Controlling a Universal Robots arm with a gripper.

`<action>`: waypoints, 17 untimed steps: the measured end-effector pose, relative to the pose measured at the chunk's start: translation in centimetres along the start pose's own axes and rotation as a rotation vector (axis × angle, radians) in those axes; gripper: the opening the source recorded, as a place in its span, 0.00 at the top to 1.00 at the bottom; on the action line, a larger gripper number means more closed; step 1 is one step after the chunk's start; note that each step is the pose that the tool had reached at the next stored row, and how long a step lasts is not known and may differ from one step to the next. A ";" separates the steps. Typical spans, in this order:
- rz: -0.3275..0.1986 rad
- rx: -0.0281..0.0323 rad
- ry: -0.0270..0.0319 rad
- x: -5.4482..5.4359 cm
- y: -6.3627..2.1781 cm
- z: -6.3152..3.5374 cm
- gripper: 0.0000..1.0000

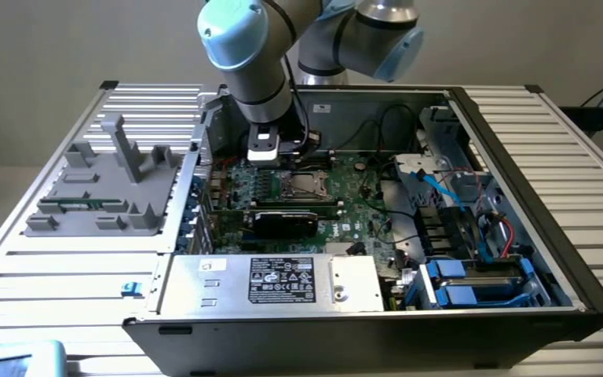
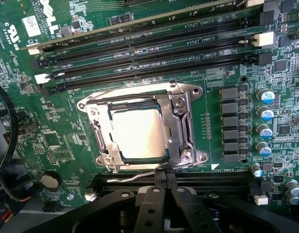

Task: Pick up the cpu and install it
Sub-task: 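Install the first cpu locking lever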

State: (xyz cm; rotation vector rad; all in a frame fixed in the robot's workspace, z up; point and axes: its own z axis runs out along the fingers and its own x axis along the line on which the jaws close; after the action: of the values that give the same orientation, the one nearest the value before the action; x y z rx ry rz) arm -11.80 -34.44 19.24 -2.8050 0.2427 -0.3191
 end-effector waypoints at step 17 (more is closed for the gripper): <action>-0.002 0.0018 0.0077 -1.1 -0.52 -1.35 0.89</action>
State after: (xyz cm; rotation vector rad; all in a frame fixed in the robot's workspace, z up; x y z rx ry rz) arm -13.13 -34.11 20.45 -2.8030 0.2410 -0.3306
